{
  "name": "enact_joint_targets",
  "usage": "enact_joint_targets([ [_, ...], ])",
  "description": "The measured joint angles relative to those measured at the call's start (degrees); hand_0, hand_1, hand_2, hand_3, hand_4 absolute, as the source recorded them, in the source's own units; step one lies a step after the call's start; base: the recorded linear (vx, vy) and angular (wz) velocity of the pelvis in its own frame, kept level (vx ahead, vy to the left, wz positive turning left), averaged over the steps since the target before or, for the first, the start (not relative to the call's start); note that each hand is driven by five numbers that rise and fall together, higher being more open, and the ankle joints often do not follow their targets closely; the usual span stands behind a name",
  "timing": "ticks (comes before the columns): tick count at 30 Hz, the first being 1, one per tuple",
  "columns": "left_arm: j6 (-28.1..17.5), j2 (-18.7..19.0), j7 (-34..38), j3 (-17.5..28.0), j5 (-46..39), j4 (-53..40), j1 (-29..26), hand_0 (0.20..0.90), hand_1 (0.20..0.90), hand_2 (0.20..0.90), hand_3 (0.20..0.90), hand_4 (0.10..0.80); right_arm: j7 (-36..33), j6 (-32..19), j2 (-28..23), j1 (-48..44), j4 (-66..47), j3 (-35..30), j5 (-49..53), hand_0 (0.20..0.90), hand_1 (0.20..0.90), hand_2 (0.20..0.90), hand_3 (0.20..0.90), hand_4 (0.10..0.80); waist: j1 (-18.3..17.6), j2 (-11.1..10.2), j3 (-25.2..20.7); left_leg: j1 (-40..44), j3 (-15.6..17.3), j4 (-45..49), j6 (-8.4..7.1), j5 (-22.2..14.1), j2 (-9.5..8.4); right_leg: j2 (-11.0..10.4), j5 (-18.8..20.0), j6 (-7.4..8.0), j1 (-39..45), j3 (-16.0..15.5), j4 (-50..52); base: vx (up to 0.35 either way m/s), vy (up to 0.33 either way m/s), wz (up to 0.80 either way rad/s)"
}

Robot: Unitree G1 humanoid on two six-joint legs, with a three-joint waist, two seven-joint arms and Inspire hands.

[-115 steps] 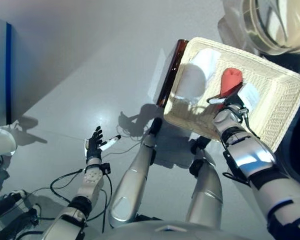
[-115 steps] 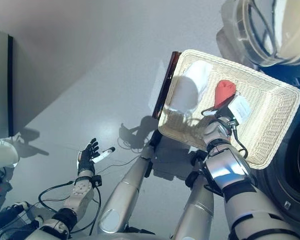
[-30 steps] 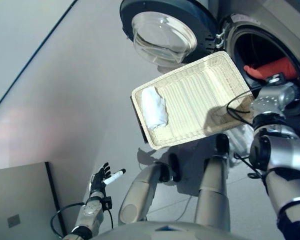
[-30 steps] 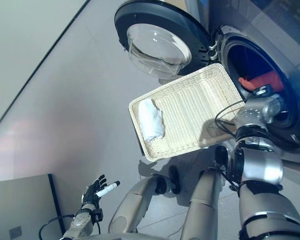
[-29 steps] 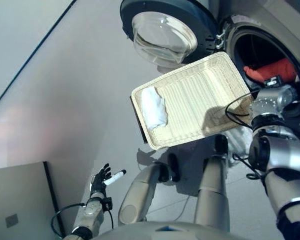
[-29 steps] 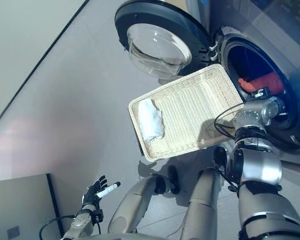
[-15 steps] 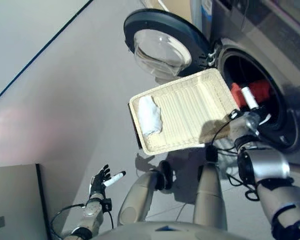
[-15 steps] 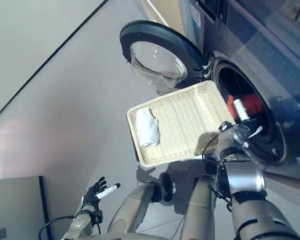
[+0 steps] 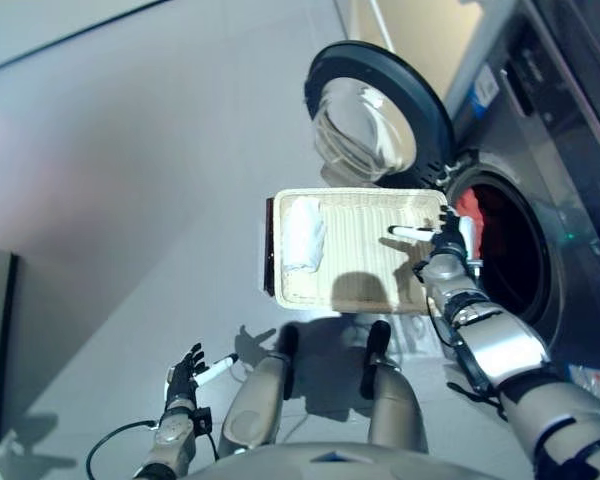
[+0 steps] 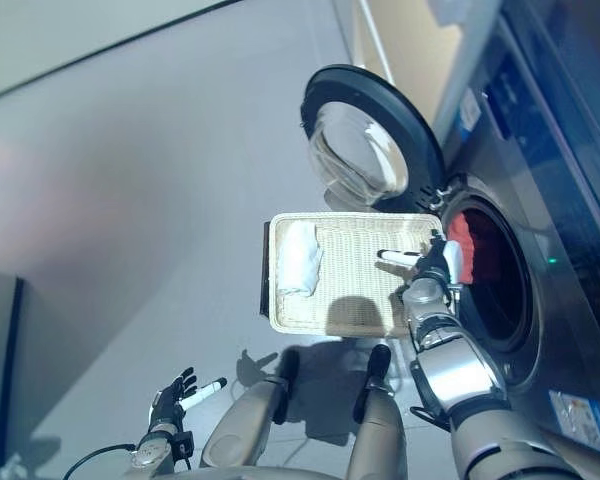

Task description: Pick up the clothes and place them into the washing machine

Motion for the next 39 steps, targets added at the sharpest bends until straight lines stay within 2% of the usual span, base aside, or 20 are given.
enact_joint_targets([
  [4, 0.4, 2.7, 0.3, 0.0, 0.9, 0.5, -1.5, 0.900, 0.900, 0.900, 0.900, 0.800, 0.0, 0.0, 2.1, 0.0, 0.3, -3.0, 0.6, 0.900, 0.900, 0.900, 0.900, 0.800, 1.5, -2.2, 1.4, -0.1, -1.6, -0.9, 0.27, 1.0, -0.34, -0.8, 0.1, 0.10, 2.1, -2.9, -1.6, 0.032, -0.015, 0.39],
  [7, 0.9, 4.7, 1.1, 0.1, 1.7, 0.0, -2.0, 0.900, 0.900, 0.900, 0.900, 0.800, 0.0, -0.1, 2.9, -0.1, 0.7, -4.2, 2.5, 0.900, 0.900, 0.900, 0.900, 0.800, 2.6, -3.6, 2.3, 0.0, -1.5, -0.9, 0.45, 1.0, -0.53, -0.9, 0.4, 0.53, 3.0, -3.4, -2.8, 0.014, 0.004, 0.13],
  [15, 0.9, 6.2, 1.3, 0.8, 3.0, -0.5, -2.1, 0.900, 0.900, 0.900, 0.900, 0.800, -1.1, 1.0, 4.4, 0.2, 2.7, -4.3, 2.4, 0.900, 0.900, 0.900, 0.900, 0.800, 3.0, -5.1, 3.4, -0.1, -1.4, -1.3, 1.27, 1.3, -1.43, -1.8, 1.2, 1.09, 4.1, -4.2, -4.5, 0.007, 0.010, 0.06],
  [19, 0.9, 6.2, 1.3, 0.7, 3.3, -1.1, -2.4, 0.900, 0.900, 0.900, 0.900, 0.800, -1.2, 1.0, 5.4, 0.2, 2.7, -4.3, 2.3, 0.900, 0.900, 0.900, 0.900, 0.800, 3.1, -5.2, 3.6, -0.5, -1.9, -1.9, 1.32, 1.7, -1.44, -1.7, 1.4, 1.34, 4.1, -4.7, -5.3, -0.002, -0.009, 0.04],
  [29, 0.9, 6.1, 1.9, 0.6, 2.8, -5.3, -3.9, 0.900, 0.900, 0.900, 0.900, 0.800, -3.5, 1.0, 4.9, -0.8, 2.8, -4.4, 2.4, 0.900, 0.900, 0.900, 0.900, 0.800, 4.8, -4.3, 7.3, -4.5, -5.8, -1.6, 0.61, 2.5, -2.13, -2.2, 1.1, 1.14, 2.9, -8.2, -5.2, 0.004, -0.009, 0.22],
  [33, 0.7, 6.1, 3.0, 0.6, 1.3, -9.0, -4.4, 0.900, 0.900, 0.900, 0.900, 0.800, -4.7, 1.0, 4.7, -2.8, 3.2, -4.2, 2.4, 0.900, 0.900, 0.900, 0.900, 0.800, 5.3, -4.0, 8.6, -6.5, -6.4, -1.7, 0.87, 4.1, -2.68, -2.8, 1.4, 1.01, 1.0, -8.8, -4.2, 0.064, -0.011, 0.22],
  [39, -0.6, 6.1, 4.7, 0.8, 0.0, -14.7, -6.1, 0.900, 0.900, 0.900, 0.900, 0.800, -5.1, 0.9, 4.8, -3.3, 3.0, -4.3, 2.9, 0.900, 0.900, 0.900, 0.900, 0.800, 6.5, -3.9, 9.5, -7.4, -7.8, -1.5, 0.70, 4.0, -3.36, -3.6, -0.7, 1.73, 0.7, -9.3, -2.1, 0.051, -0.011, 0.21],
])
